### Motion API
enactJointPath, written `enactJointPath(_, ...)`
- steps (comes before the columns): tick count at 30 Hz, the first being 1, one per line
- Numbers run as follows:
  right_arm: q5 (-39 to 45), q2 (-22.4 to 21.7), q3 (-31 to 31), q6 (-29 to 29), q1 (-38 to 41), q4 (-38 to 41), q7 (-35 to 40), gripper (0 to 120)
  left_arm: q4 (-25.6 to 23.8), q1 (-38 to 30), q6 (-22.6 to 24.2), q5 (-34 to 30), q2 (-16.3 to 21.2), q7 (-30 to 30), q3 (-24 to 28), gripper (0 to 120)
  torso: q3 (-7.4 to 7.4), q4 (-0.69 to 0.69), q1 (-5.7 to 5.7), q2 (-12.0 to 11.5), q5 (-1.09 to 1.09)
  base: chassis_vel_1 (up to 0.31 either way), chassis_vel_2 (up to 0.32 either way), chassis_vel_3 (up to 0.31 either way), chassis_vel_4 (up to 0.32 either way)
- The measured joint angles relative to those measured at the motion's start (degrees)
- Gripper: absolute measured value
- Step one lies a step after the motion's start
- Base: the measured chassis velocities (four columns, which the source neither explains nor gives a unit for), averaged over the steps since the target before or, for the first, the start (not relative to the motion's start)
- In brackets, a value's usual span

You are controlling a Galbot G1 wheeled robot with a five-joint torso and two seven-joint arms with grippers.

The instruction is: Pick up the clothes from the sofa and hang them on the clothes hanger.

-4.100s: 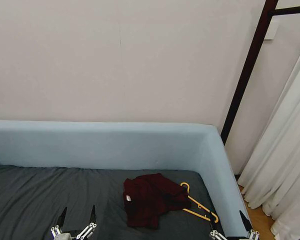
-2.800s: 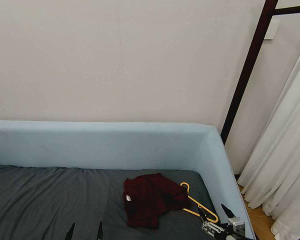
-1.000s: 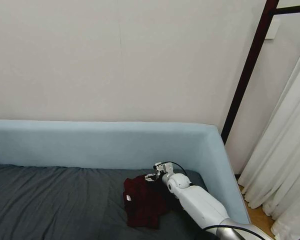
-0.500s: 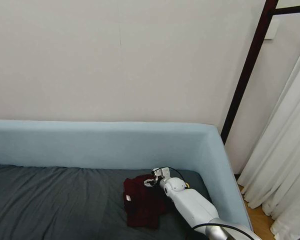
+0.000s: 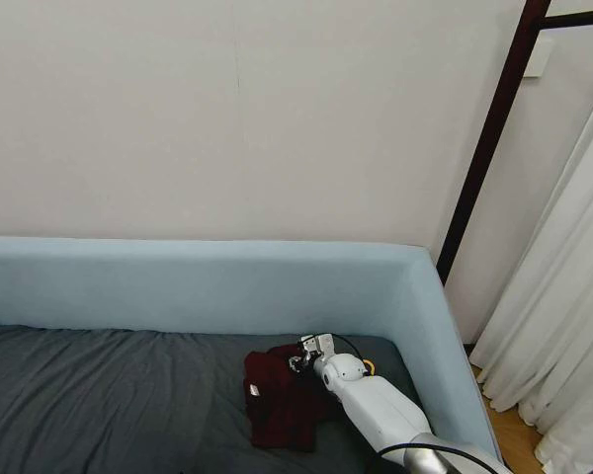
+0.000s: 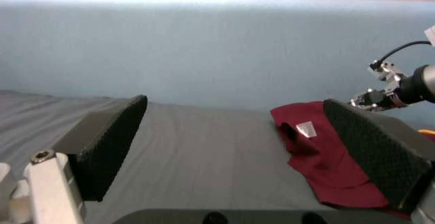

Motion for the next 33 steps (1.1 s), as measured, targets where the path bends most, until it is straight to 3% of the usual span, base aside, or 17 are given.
enactJointPath(7,-0.02,-0.30,-0.61,-0.03,-0.20,0.34,0.21,0,-0.04,-0.28,-0.06,-0.07,-0.09,0.00,0.05,99,0.00,0.00,0.00,0.00,0.00,0.000,0.000,0.000,0.000)
enactJointPath(16,2.12,-2.04,-1.45,-0.62,-0.23,4.77,2.10,0,-0.02,-0.82,-0.07,-0.41,-0.19,-0.06,0.17,99,0.00,0.01,0.00,0.00,0.00,0.000,0.000,0.000,0.000)
enactJointPath(22,7.04,-7.79,-3.19,-3.03,0.11,16.30,5.39,0,0.49,-2.22,0.04,-0.62,-0.07,-0.06,0.58,99,0.01,0.01,0.00,0.00,0.02,0.000,0.000,0.000,0.000)
enactJointPath(27,9.00,-18.26,-8.44,-5.49,3.92,33.15,8.52,0,1.26,-3.82,0.09,-0.65,-0.08,0.14,1.33,99,0.01,-0.03,0.00,0.00,0.01,0.000,0.000,0.000,0.000)
enactJointPath(28,9.00,-18.26,-8.44,-5.49,3.92,33.15,8.52,0,1.26,-3.82,0.09,-0.65,-0.08,0.14,1.33,99,0.01,-0.03,0.00,0.00,0.01,0.000,0.000,0.000,0.000)
enactJointPath(33,16.88,-25.83,-10.45,-8.48,10.47,47.71,11.75,0,1.85,-4.95,0.09,-0.84,0.08,0.22,1.77,99,0.00,0.00,0.00,0.00,0.02,0.000,0.000,0.000,0.000)
